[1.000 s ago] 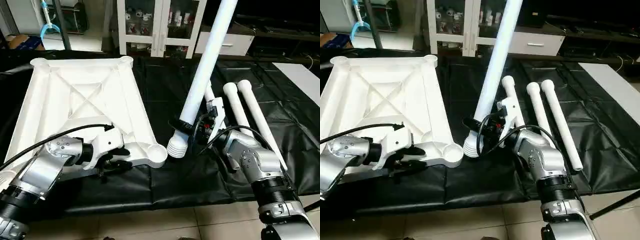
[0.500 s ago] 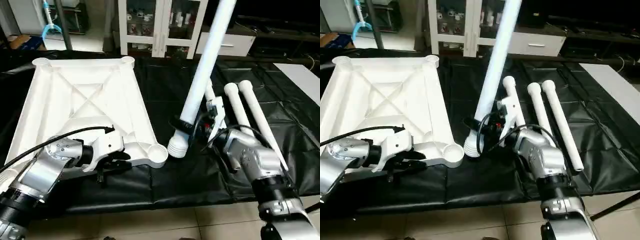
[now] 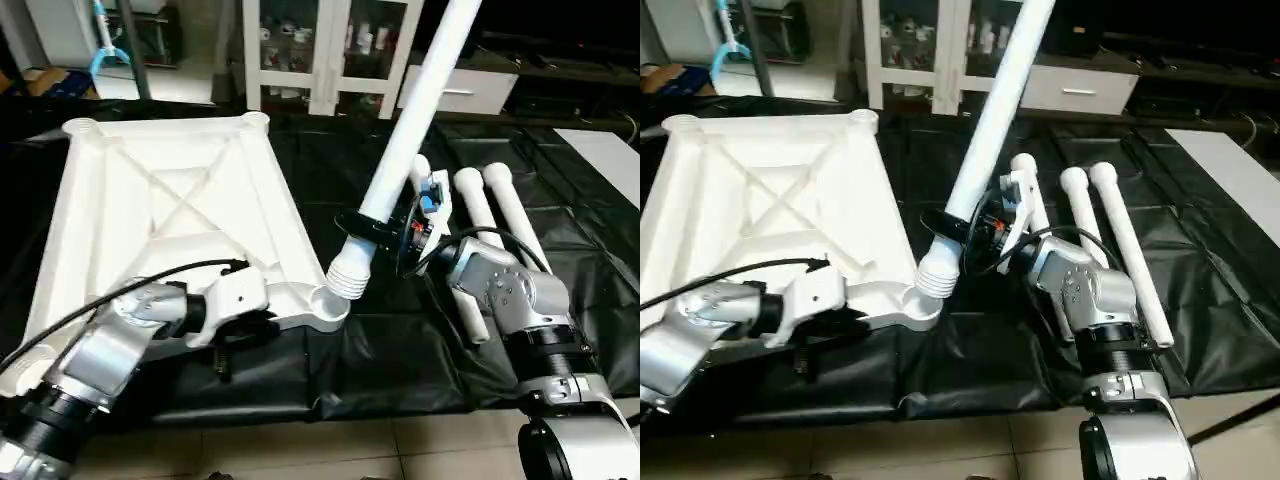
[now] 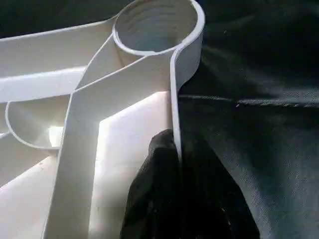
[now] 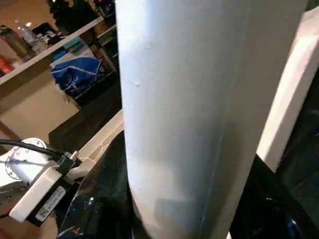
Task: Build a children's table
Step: Insert table leg to table base
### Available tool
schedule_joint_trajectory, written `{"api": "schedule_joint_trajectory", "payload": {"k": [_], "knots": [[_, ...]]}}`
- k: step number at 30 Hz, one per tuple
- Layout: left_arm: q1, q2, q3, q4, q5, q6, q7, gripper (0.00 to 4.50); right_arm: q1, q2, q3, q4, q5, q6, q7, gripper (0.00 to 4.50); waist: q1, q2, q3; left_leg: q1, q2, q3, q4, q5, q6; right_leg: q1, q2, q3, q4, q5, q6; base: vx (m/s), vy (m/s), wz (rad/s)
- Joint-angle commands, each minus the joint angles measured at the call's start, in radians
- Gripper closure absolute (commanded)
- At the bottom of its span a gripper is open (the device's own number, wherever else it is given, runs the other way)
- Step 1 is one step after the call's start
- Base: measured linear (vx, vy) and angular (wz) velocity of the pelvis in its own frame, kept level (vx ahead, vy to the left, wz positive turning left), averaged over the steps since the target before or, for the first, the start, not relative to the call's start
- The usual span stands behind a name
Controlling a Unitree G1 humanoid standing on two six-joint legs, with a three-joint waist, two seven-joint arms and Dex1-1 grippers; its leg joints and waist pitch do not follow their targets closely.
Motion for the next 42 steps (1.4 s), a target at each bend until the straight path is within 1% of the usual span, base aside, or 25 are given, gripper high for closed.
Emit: {"api": "schedule_joint_trajectory", "payload": {"k": [1,3,4,6,7,9,11,12,13,14,15,16,17,18,19,21,24,26,29,33,36,37,38,40,42], "knots": [[0.024,-0.025,-0.065,-0.003,0.0,0.016,-0.006,4.5,0.003,-0.015,0.006,0.009,-0.007,0.012,0.016,2.68,-0.002,0.014,-0.057,0.031,0.042,-0.012,-0.08,-0.272,-0.05,0.025,-0.068,0.041,-0.077,-0.292,-0.185,0.0,0.0,0.0],[0.024,-0.03,-0.074,-0.009,0.008,0.008,-0.012,4.5,0.017,-0.015,0.021,0.006,-0.018,0.015,0.024,2.68,0.002,0.014,-0.057,0.031,0.042,-0.011,-0.08,-0.263,-0.047,0.025,-0.067,0.041,-0.077,-0.28,-0.184,0.0,0.0,0.0],[0.024,-0.031,-0.077,-0.01,0.01,0.004,-0.014,4.5,0.021,-0.014,0.025,0.005,-0.022,0.015,0.025,2.68,0.004,0.009,-0.058,0.031,0.042,-0.01,-0.08,-0.255,-0.045,0.026,-0.067,0.041,-0.077,-0.271,-0.183,0.0,0.0,0.0],[0.026,-0.039,-0.08,-0.019,0.016,0.0,-0.016,4.5,0.029,-0.016,0.036,0.011,-0.036,0.003,0.018,2.68,0.006,0.009,-0.058,0.028,0.042,-0.01,-0.079,-0.238,-0.042,0.029,-0.068,0.041,-0.074,-0.26,-0.184,0.0,0.0,0.0],[0.026,-0.042,-0.082,-0.023,0.016,0.001,-0.015,4.5,0.032,-0.017,0.039,0.013,-0.04,0.002,0.018,2.68,0.005,0.007,-0.058,0.029,0.042,-0.01,-0.08,-0.237,-0.041,0.028,-0.067,0.04,-0.075,-0.262,-0.182,0.0,0.0,0.0],[0.026,-0.044,-0.084,-0.027,0.017,0.002,-0.014,4.5,0.041,-0.022,0.049,0.016,-0.052,-0.004,0.021,2.68,0.007,0.009,-0.057,0.029,0.042,-0.01,-0.08,-0.244,-0.041,0.027,-0.068,0.04,-0.076,-0.276,-0.179,0.0,0.0,0.0],[0.026,-0.045,-0.084,-0.03,0.018,0.005,-0.014,4.5,0.045,-0.025,0.054,0.017,-0.058,-0.007,0.024,2.68,0.007,0.008,-0.058,0.03,0.042,-0.01,-0.08,-0.246,-0.043,0.027,-0.069,0.04,-0.077,-0.283,-0.175,0.0,0.0,0.0],[0.027,-0.044,-0.086,-0.029,0.022,0.005,-0.013,4.5,0.05,-0.031,0.061,0.018,-0.066,-0.01,0.028,2.68,0.006,0.003,-0.056,0.029,0.043,-0.009,-0.08,-0.253,-0.041,0.026,-0.069,0.04,-0.08,-0.295,-0.173,0.0,0.0,0.0],[0.029,-0.041,-0.087,-0.028,0.027,0.002,-0.012,4.5,0.059,-0.04,0.071,0.021,-0.083,-0.025,0.032,2.68,0.008,0.007,-0.056,0.031,0.044,-0.01,-0.08,-0.255,-0.042,0.025,-0.07,0.04,-0.079,-0.303,-0.171,0.0,0.0,0.0],[0.03,-0.04,-0.088,-0.029,0.028,0.001,-0.012,4.5,0.063,-0.043,0.076,0.026,-0.095,-0.039,0.029,2.68,0.008,0.007,-0.056,0.032,0.044,-0.01,-0.081,-0.257,-0.044,0.024,-0.069,0.04,-0.08,-0.304,-0.17,0.0,0.0,0.0],[0.03,-0.04,-0.088,-0.029,0.028,0.001,-0.012,4.5,0.063,-0.043,0.076,0.026,-0.095,-0.039,0.029,2.68,0.009,0.004,-0.056,0.033,0.044,-0.009,-0.08,-0.262,-0.044,0.024,-0.07,0.04,-0.081,-0.31,-0.168,0.0,0.0,0.0],[0.03,-0.04,-0.088,-0.029,0.028,0.001,-0.012,4.5,0.065,-0.045,0.079,0.03,-0.102,-0.048,0.027,2.68,0.008,0.005,-0.056,0.033,0.044,-0.01,-0.081,-0.259,-0.043,0.025,-0.069,0.04,-0.08,-0.304,-0.169,0.0,0.0,0.0],[0.033,-0.039,-0.087,-0.034,0.027,0.0,-0.013,4.5,0.067,-0.042,0.082,0.047,-0.125,-0.083,0.014,2.68,0.006,0.003,-0.056,0.029,0.043,-0.01,-0.082,-0.258,-0.043,0.027,-0.07,0.039,-0.08,-0.303,-0.169,0.0,0.0,0.0],[0.033,-0.039,-0.087,-0.034,0.027,0.0,-0.013,4.5,0.067,-0.042,0.082,0.047,-0.125,-0.083,0.014,2.68,0.006,0.003,-0.056,0.029,0.043,-0.01,-0.082,-0.26,-0.043,0.026,-0.07,0.039,-0.08,-0.307,-0.167,0.0,0.0,0.0],[0.034,-0.04,-0.086,-0.035,0.027,-0.001,-0.015,4.5,0.066,-0.04,0.083,0.057,-0.135,-0.101,0.004,2.68,0.006,0.004,-0.056,0.03,0.043,-0.01,-0.081,-0.262,-0.043,0.026,-0.071,0.04,-0.081,-0.31,-0.165,0.0,0.0,0.0],[0.037,-0.041,-0.083,-0.041,0.027,-0.003,-0.019,4.5,0.064,-0.034,0.082,0.077,-0.15,-0.131,-0.013,2.68,0.005,0.001,-0.056,0.029,0.043,-0.01,-0.081,-0.262,-0.041,0.026,-0.071,0.04,-0.081,-0.314,-0.165,0.0,0.0,0.0],[0.039,-0.04,-0.082,-0.042,0.031,-0.001,-0.016,4.5,0.07,-0.03,0.089,0.078,-0.159,-0.139,-0.013,2.68,0.001,0.001,-0.055,0.029,0.043,-0.014,-0.084,-0.29,-0.046,0.025,-0.07,0.039,-0.085,-0.349,-0.157,0.0,0.0,0.0],[0.038,-0.039,-0.083,-0.039,0.035,-0.002,-0.009,4.5,0.078,-0.029,0.093,0.075,-0.162,-0.142,-0.012,2.68,-0.001,0.0,-0.055,0.03,0.043,-0.014,-0.084,-0.3,-0.047,0.023,-0.07,0.039,-0.086,-0.356,-0.154,0.0,0.0,0.0],[0.04,-0.038,-0.082,-0.04,0.035,0.0,-0.006,4.5,0.093,-0.03,0.097,0.072,-0.169,-0.153,-0.012,2.68,0.0,0.001,-0.055,0.032,0.044,-0.014,-0.085,-0.307,-0.049,0.022,-0.07,0.04,-0.086,-0.352,-0.153,0.0,0.0,0.0],[0.042,-0.039,-0.08,-0.039,0.039,0.001,-0.007,4.5,0.114,-0.023,0.083,0.07,-0.169,-0.174,-0.038,2.68,-0.001,-0.001,-0.056,0.031,0.043,-0.015,-0.086,-0.314,-0.048,0.023,-0.069,0.04,-0.086,-0.347,-0.152,0.0,0.0,0.0],[0.041,-0.04,-0.077,-0.037,0.039,0.001,-0.006,4.5,0.131,-0.018,0.067,0.062,-0.163,-0.187,-0.058,2.68,-0.002,-0.001,-0.054,0.034,0.043,-0.017,-0.088,-0.345,-0.054,0.02,-0.07,0.039,-0.091,-0.39,-0.142,0.0,0.0,0.0],[0.041,-0.041,-0.076,-0.036,0.04,0.001,-0.004,4.5,0.151,-0.015,0.052,0.051,-0.156,-0.196,-0.073,2.68,-0.003,-0.003,-0.053,0.036,0.043,-0.017,-0.088,-0.364,-0.056,0.019,-0.07,0.039,-0.095,-0.415,-0.136,0.0,0.0,0.0],[0.041,-0.041,-0.076,-0.036,0.04,0.001,-0.004,4.5,0.151,-0.015,0.052,0.051,-0.156,-0.196,-0.073,2.68,-0.002,-0.002,-0.052,0.039,0.044,-0.018,-0.088,-0.377,-0.057,0.015,-0.071,0.04,-0.098,-0.435,-0.129,0.0,0.0,0.0],[0.04,-0.045,-0.073,-0.032,0.042,0.0,-0.001,4.5,0.185,-0.009,0.03,0.03,-0.14,-0.202,-0.089,2.68,-0.002,-0.002,-0.052,0.04,0.044,-0.019,-0.089,-0.389,-0.06,0.015,-0.071,0.04,-0.101,-0.451,-0.121,0.0,0.0,0.0],[0.038,-0.046,-0.072,-0.029,0.043,-0.001,0.0,4.5,0.204,-0.007,0.022,0.017,-0.136,-0.209,-0.1,2.68,-0.004,-0.002,-0.051,0.042,0.043,-0.022,-0.091,-0.414,-0.064,0.014,-0.071,0.038,-0.104,-0.471,-0.117,0.0,0.0,0.0]]}}
